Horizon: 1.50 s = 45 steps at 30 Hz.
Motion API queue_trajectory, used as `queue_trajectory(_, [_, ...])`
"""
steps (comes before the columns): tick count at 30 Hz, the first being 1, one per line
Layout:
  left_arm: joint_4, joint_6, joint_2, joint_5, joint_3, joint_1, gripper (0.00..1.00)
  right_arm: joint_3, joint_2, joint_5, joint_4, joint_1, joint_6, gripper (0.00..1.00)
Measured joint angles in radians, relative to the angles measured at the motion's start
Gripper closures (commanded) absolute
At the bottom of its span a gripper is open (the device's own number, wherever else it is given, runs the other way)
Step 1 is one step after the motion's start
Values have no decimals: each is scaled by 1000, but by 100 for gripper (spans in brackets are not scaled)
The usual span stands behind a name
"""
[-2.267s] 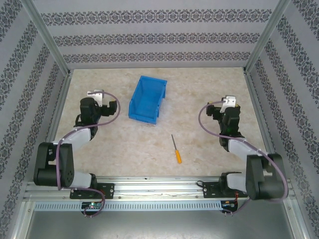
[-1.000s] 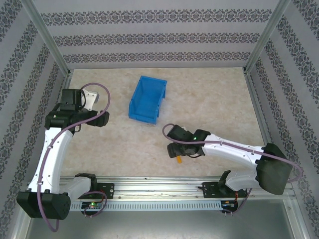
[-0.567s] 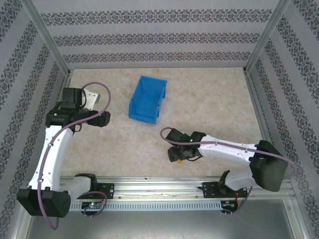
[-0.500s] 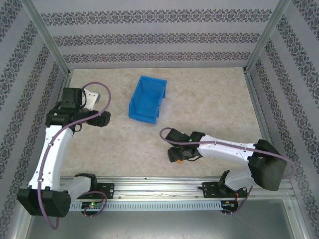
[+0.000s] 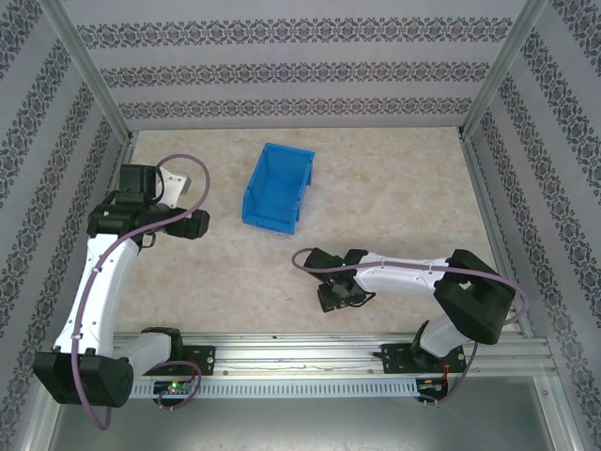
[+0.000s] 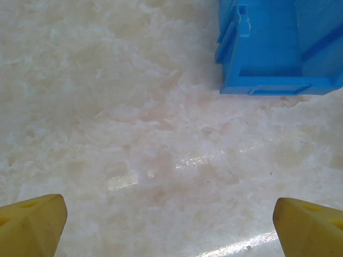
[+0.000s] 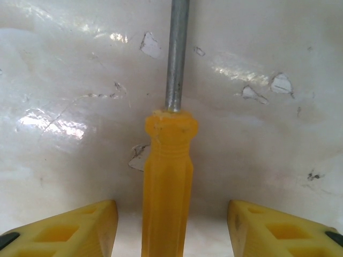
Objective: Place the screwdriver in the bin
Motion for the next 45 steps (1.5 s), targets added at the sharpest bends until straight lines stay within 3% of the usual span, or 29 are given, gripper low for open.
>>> queue_trajectory(25, [0,7,14,7,0,0,1,8,13,-10,15,3,4,73])
queue_trajectory(45, [0,19,14,14,0,0,1,10,10,-6,14,3,7,81])
